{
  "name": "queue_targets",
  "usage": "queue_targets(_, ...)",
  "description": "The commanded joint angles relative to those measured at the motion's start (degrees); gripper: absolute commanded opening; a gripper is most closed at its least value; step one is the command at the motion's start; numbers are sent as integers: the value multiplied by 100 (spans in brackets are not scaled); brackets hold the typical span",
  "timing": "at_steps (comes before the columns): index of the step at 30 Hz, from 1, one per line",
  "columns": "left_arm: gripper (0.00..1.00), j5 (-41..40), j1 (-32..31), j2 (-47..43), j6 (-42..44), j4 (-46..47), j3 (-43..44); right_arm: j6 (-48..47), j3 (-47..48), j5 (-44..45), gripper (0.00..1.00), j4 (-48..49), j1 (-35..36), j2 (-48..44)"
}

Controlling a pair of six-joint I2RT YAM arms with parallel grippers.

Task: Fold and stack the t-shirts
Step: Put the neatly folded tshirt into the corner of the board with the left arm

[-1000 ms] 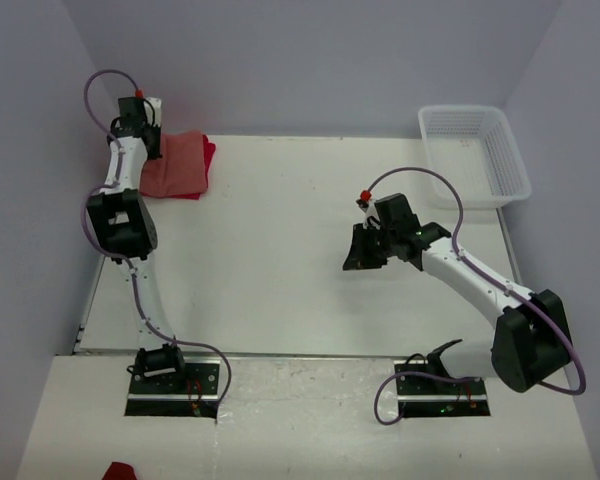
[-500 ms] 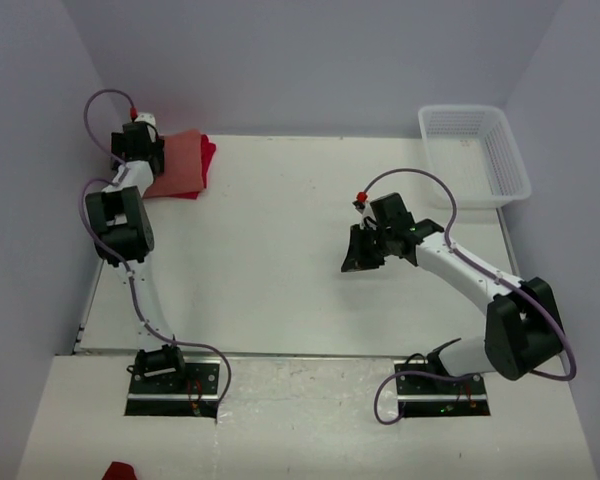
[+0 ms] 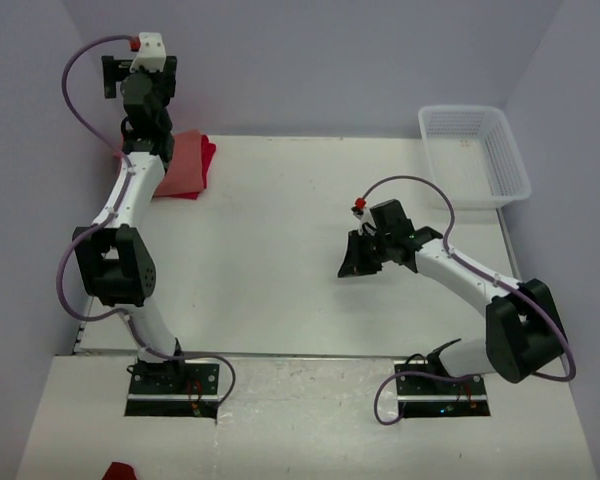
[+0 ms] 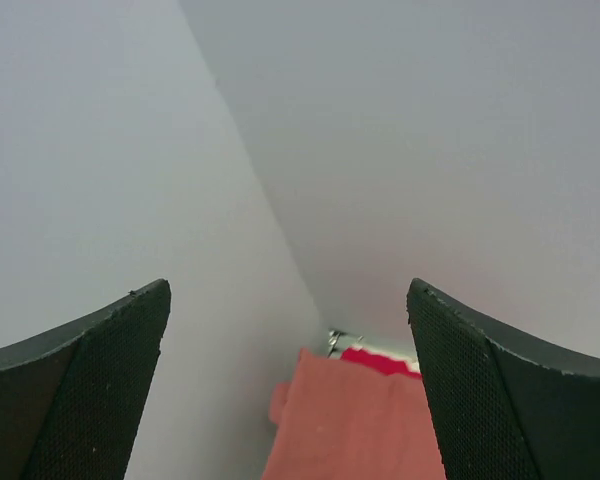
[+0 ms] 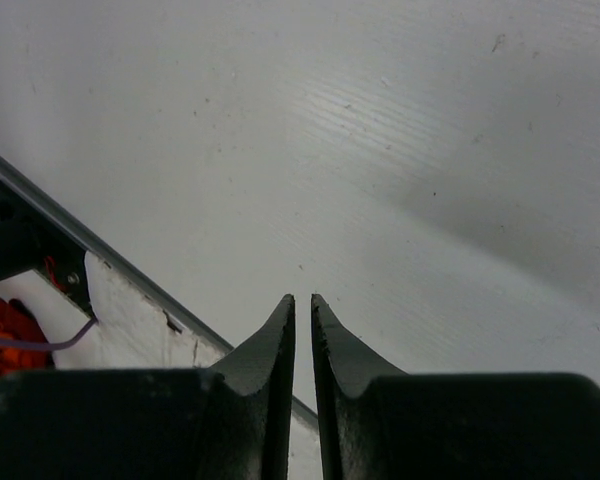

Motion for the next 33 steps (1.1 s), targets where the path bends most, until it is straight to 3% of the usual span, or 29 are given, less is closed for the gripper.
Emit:
queue_targets(1, 100, -30, -103, -130, -110, -569, 500, 37, -63, -65, 13, 217, 53, -446)
queue_targets(3, 100, 110, -261, -138, -714, -986, 598, -42, -45, 286, 13, 120, 53, -560)
queue_targets(5, 87, 313, -253, -208, -1077, -1426, 511, -200, 7, 723, 14, 50, 62, -718)
queue_targets(6, 71, 392, -253, -243, -1340, -1471, 424, -305, 112, 952, 14, -2, 53, -771)
queue_targets(7, 28, 454, -236, -235, -1403, -1601, 370, -332, 148, 1146, 10, -38, 62, -885)
queue_targets(8, 7, 393, -218, -130, -1412, -1690, 396, -332, 166, 1348, 7, -21, 53, -955)
queue_targets(9, 0, 297, -209, -86, -1395, -1760, 475, -306, 157, 1342, 0, 6, 53, -1043)
queue_targets(14, 0, 952, 422, 404, -1867, -1602, 562, -87, 86, 911, 0, 94, 88, -1553)
queue_targets(18, 0, 1798, 801, 1450, -2413, -2608, 1876, -165, 87, 990, 0, -231, 106, -1738)
queue_targets(25, 0, 2027, 960, 2761, -2757, -3210, 2935, -209, -36, 1060, 0, -328, 106, -1870)
queue_targets(33, 0, 1782, 1074, 2789, -2819, -2746, 2199, -148, -159, 1078, 0, -267, 106, -1756)
